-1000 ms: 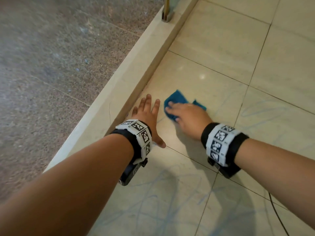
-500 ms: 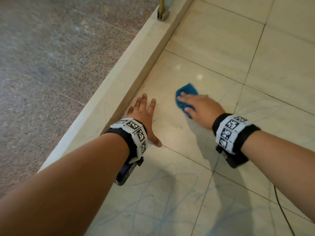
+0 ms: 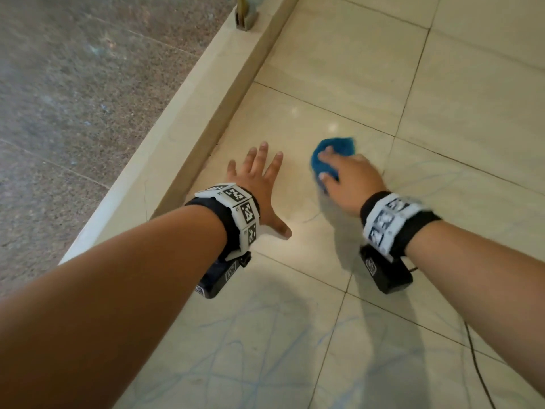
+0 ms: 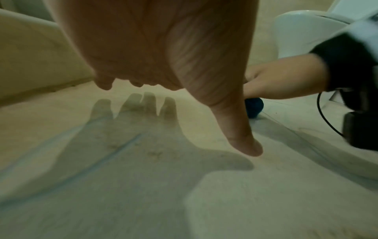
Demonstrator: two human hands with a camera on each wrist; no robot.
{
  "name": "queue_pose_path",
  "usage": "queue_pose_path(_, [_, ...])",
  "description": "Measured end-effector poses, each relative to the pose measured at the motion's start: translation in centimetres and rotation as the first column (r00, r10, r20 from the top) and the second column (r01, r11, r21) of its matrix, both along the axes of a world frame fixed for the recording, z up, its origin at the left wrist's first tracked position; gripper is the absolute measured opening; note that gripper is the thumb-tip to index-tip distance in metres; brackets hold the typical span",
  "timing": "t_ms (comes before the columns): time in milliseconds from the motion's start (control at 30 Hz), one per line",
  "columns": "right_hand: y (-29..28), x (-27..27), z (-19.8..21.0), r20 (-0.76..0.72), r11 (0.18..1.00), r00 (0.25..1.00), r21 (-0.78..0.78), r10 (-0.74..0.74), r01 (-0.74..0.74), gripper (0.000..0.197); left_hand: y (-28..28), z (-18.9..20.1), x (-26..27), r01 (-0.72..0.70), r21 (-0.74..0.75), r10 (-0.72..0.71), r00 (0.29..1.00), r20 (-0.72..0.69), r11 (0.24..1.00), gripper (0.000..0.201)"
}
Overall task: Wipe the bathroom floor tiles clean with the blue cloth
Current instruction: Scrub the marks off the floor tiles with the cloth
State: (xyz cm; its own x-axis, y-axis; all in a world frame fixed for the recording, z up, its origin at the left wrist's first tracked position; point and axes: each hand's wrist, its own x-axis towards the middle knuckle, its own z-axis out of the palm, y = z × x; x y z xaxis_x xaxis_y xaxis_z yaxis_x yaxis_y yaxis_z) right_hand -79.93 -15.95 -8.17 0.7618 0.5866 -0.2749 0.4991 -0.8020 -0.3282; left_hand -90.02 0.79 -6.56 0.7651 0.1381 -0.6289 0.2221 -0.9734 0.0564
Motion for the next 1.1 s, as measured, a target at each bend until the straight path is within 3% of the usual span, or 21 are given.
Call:
queue_pose_path(67, [0.0,-2.0,-0.2,0.027,0.959,0.959,0.018,0.283,-0.284,0.048,-0.7,-0.3,1.3,0.030,0.008,-0.030,1.000,0.006,1.000,0.147])
queue_pose_path(100, [-0.3,-1.9,-0.5,0.043,0.937,0.936,0.017,0.349,-0.350,0.048,-1.0,-0.5,1.8,0.038,0.006,-0.038,0.999,0.007,0.999,0.147])
queue_pose_path(167, [-0.8,0.5,-0.5,0.050,0.969,0.967,0.005,0.248,-0.249,0.047,-1.5,-0.9,2.1,0.036,-0.004,-0.036,0.999,0.000,0.999,0.149])
queue_pose_path(267, [-1.2,3.6,-0.3,-0.013,0.985,0.986,0.042,-0.169,0.169,0.047,-1.6,-1.4,2.0,0.026,-0.010,-0.026,1.000,0.012,1.000,0.150])
queue_pose_path(300, [-0.8,3.3,-0.3,-0.025,0.984,0.984,0.024,-0.176,0.176,0.048,-1.6,-1.4,1.9,0.027,-0.010,-0.026,1.000,0.013,1.000,0.150])
queue_pose_path(367, [0.8,1.2,-0.2,-0.019,0.999,1.000,-0.025,0.023,-0.024,0.051,-1.5,-1.6,2.0,0.025,-0.009,-0.025,1.000,0.008,1.000,0.150])
queue_pose_path(433, [1.4,-0.6,-0.3,0.016,0.962,0.962,-0.036,0.273,-0.272,0.052,-1.4,-1.5,2.1,0.027,-0.004,-0.027,1.000,0.007,1.000,0.151])
queue_pose_path(467, [1.2,0.0,-0.4,0.033,0.949,0.948,-0.031,0.316,-0.315,0.052,-1.4,-1.5,2.1,0.026,-0.007,-0.026,1.000,0.008,1.000,0.151])
queue_pose_path(500, [0.8,1.4,-0.5,0.039,0.959,0.959,-0.040,0.281,-0.279,0.051,-1.5,-1.5,2.0,0.021,-0.015,-0.021,1.000,0.008,1.000,0.151])
queue_pose_path(567, [-0.5,4.9,-0.3,0.030,0.998,0.999,-0.041,0.043,-0.041,0.049,-1.4,-1.6,2.0,0.011,-0.039,-0.011,1.000,0.013,0.999,0.151])
queue_pose_path(633, [-1.4,6.5,-0.3,-0.008,0.989,0.989,-0.032,-0.145,0.144,0.048,-1.3,-1.6,1.9,0.007,-0.053,-0.005,1.000,0.025,0.999,0.150])
queue_pose_path(700, [-1.3,4.8,-0.4,-0.017,0.997,0.997,-0.028,-0.069,0.069,0.049,-1.4,-1.6,1.8,0.004,-0.055,-0.003,1.000,0.021,0.998,0.151])
queue_pose_path(800, [-1.7,2.5,-0.6,-0.002,0.969,0.969,-0.003,0.246,-0.246,0.051,-1.4,-1.6,2.0,0.008,-0.040,-0.008,1.000,0.010,0.999,0.150])
queue_pose_path(867, [-2.7,4.8,-0.3,-0.025,0.981,0.980,-0.006,0.195,-0.195,0.049,-1.4,-1.5,2.0,0.005,-0.047,-0.004,1.000,0.006,0.999,0.151])
queue_pose_path(967, [-3.8,8.0,0.1,-0.026,0.984,0.983,-0.011,-0.180,0.180,0.047,-1.3,-1.5,2.0,-0.002,-0.057,0.003,1.000,0.007,0.998,0.151])
queue_pose_path(1033, [-3.0,6.3,0.0,-0.009,0.994,0.995,-0.057,-0.095,0.095,0.049,-1.4,-1.5,1.9,-0.001,-0.055,0.002,1.000,0.009,0.998,0.151])
queue_pose_path(1100, [-2.0,3.5,-0.3,-0.025,0.983,0.985,-0.062,0.170,-0.171,0.052,-1.5,-1.5,1.9,0.001,-0.045,0.000,1.000,0.014,0.999,0.150])
